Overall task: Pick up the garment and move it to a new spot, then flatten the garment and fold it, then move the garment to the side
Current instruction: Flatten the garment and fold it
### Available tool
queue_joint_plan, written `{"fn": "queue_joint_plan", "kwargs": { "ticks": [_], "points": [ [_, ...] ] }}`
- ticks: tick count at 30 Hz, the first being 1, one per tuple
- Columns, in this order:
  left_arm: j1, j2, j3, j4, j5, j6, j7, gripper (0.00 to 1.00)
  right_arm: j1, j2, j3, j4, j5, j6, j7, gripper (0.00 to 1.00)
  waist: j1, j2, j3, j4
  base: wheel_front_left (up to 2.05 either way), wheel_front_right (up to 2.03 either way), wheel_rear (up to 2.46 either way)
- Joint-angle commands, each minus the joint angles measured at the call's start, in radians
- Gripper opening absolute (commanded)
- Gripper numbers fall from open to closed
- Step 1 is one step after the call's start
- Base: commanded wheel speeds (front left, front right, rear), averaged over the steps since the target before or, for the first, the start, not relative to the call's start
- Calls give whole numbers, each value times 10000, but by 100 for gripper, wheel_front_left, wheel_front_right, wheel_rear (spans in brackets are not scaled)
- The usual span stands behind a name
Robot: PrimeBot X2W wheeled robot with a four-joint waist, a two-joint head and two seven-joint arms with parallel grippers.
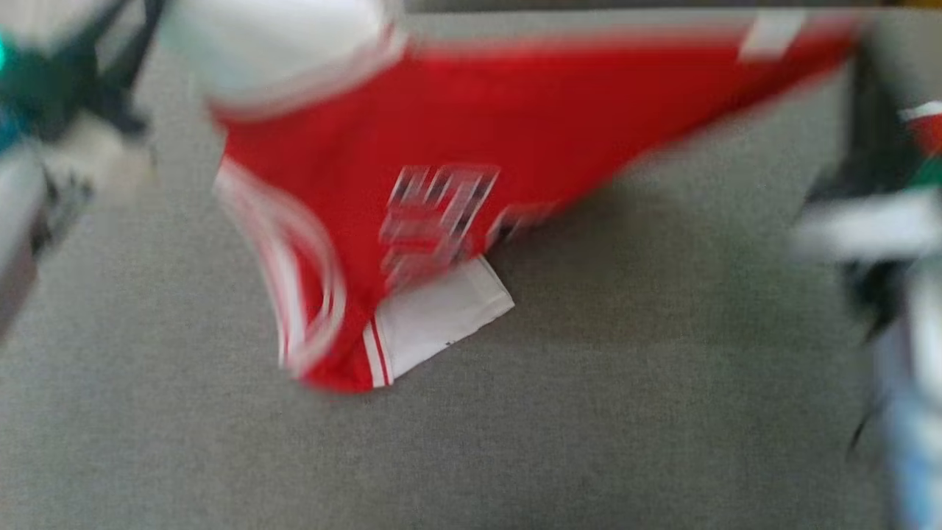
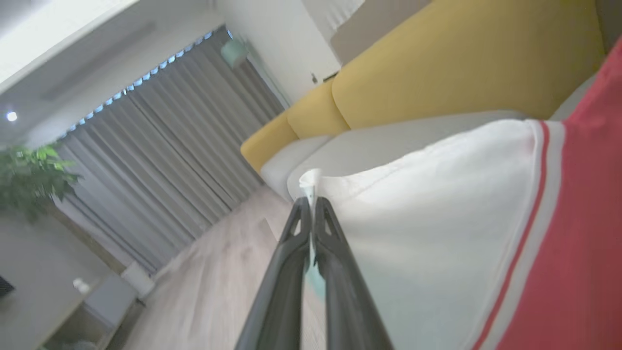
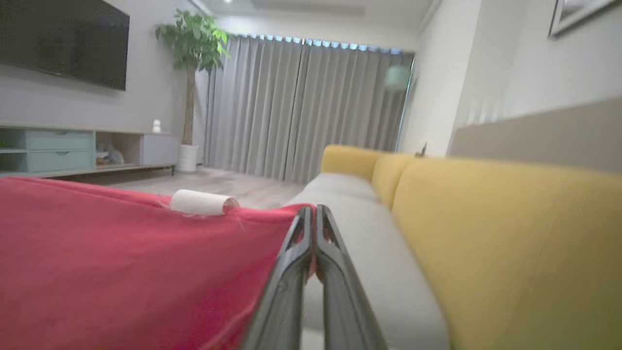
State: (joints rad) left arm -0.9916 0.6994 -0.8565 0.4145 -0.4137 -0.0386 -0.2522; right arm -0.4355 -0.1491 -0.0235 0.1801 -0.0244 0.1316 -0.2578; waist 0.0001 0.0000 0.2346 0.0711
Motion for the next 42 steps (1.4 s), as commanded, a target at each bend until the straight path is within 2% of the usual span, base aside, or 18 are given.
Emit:
{"fn": "queue_joint_plan", "kwargs": {
  "ticks": [1, 7, 12, 16, 22, 27, 32, 35, 36, 37, 42],
  "points": [
    [-783, 306, 590, -120, 145, -34, -72, 0, -693, -270, 149, -333, -73, -9, -40, 0, -1, 0, 313, -70, 0, 0, 0],
    [-4034, -642, 970, 822, 1180, -375, -90, 0, -5247, -1799, 648, 1106, -195, -9, -40, 0, -1, 0, 1335, -301, 0, 0, 0],
    [-6120, -1173, 1985, 1083, 1945, -39, -93, 0, -8558, -2666, 1169, 2317, -530, -9, -40, 0, -1, 0, 2048, -377, 0, 0, 0],
    [-6215, -1247, 2329, 481, 2303, -148, -94, 0, -9078, -3268, 1351, 2462, -720, -9, -40, 0, -1, 0, 2334, -208, 0, 0, 0],
    [-4438, -959, 2362, -517, 2583, -388, -94, 0, -7513, -3738, 1068, 2413, -529, -9, -40, 0, -1, 0, 2252, 84, 0, 0, 0],
    [-2187, -601, 2515, -1366, 2526, -265, -94, 0, -5180, -3571, 298, 1834, -358, -9, -40, 0, -1, 0, 1576, 223, 0, 0, 0],
    [523, -250, 2620, -2206, 2209, -44, -95, 0, -2256, -3081, -644, 899, -209, -9, -40, 0, -1, 0, 504, 276, 0, 0, 0],
    [2339, -61, 2565, -2604, 1940, 126, -95, 0, -259, -2492, -1149, 331, -218, -9, -40, 0, -1, 0, -204, 270, 0, 0, 0],
    [2339, -61, 2565, -2604, 1940, 126, -95, 0, -259, -2492, -1149, 331, -218, -9, -40, 0, -1, 0, -204, 270, 0, 0, 0],
    [2959, 8, 2521, -2721, 1829, 177, -95, 0, 391, -2305, -1263, 155, -239, -9, -39, 0, -1, 0, -398, 264, 0, 0, 0],
    [5876, 340, 2232, -3502, 1406, 749, -95, 0, 3102, -1439, -1600, -836, -265, -9, 239, 0, -1, 0, -1055, 185, 0, 0, 0]
  ]
}}
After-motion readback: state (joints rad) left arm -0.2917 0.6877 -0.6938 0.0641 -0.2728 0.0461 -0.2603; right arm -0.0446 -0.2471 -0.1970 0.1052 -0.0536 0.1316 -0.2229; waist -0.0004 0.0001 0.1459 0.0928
